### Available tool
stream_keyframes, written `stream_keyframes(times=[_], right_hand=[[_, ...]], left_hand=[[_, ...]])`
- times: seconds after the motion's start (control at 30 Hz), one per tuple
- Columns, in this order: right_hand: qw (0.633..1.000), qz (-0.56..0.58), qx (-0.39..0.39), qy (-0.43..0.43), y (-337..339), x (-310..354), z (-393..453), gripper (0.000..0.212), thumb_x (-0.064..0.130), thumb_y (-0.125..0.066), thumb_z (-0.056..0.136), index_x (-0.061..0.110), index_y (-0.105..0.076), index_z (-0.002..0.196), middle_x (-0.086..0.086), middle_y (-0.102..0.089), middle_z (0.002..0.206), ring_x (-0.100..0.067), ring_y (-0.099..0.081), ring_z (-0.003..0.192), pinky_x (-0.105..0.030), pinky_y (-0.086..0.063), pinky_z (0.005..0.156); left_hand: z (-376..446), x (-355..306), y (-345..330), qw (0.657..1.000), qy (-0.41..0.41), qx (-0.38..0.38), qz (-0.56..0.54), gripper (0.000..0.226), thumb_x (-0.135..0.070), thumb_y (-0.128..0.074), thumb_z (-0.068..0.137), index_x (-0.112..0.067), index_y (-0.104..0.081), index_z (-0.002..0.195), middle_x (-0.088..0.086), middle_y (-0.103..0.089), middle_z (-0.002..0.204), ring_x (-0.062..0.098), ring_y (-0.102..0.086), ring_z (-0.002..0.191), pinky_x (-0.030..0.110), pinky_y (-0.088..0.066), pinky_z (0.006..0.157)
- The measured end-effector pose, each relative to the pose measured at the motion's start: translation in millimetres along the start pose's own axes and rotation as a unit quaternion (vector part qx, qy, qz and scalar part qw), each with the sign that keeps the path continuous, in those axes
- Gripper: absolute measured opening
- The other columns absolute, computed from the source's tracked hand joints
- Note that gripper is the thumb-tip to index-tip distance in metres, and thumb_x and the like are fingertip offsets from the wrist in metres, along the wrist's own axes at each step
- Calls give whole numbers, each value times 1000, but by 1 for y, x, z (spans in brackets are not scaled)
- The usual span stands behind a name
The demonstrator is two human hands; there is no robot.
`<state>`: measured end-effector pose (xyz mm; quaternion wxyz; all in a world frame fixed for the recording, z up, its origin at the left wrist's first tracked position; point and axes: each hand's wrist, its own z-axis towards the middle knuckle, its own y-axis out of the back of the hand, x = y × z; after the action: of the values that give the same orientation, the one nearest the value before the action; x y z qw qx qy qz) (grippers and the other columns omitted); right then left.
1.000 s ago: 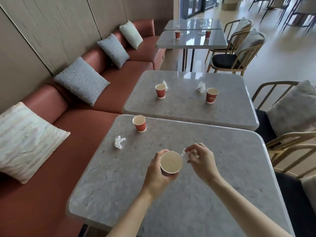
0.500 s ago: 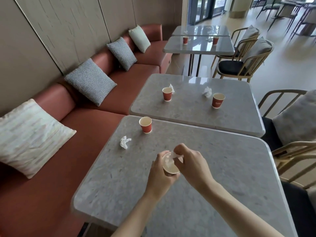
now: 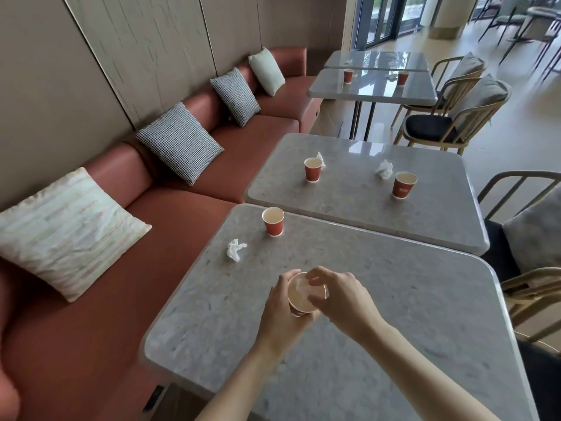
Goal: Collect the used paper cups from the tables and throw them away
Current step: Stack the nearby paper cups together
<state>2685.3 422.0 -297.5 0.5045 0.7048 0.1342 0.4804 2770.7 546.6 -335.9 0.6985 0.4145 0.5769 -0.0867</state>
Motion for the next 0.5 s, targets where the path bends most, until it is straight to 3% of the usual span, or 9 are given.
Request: stream_keyframes(times=[0.17, 0.33, 0.5], right_hand=[[999, 27, -23, 12, -2, 2, -1, 25, 29, -66, 84, 36, -62, 107, 21, -73, 103, -9, -67, 95, -29, -54, 75], [995, 51, -84, 16, -6, 3, 0, 11, 29, -63, 85, 35, -60, 94, 21, -71, 91, 1, -52, 62, -28, -49, 62], [995, 79, -65, 15, -18, 3, 0, 11, 29, -64, 85, 36, -58, 92, 25, -67, 88, 7, -49, 59, -28, -47, 60]], left_hand=[[-5, 3, 3, 1000, 6, -1, 0, 76, -44, -76, 60, -41, -45, 129, -17, -65, 117, 10, -63, 109, 37, -54, 91], [-10, 10, 7, 1000, 10, -8, 2, 74, -37, -82, 65, -40, -44, 129, -16, -66, 117, 10, -64, 107, 37, -55, 91], [-16, 21, 13, 999, 34, -18, -4, 73, -33, -83, 67, -40, -44, 128, -15, -66, 117, 8, -64, 107, 36, -55, 92]])
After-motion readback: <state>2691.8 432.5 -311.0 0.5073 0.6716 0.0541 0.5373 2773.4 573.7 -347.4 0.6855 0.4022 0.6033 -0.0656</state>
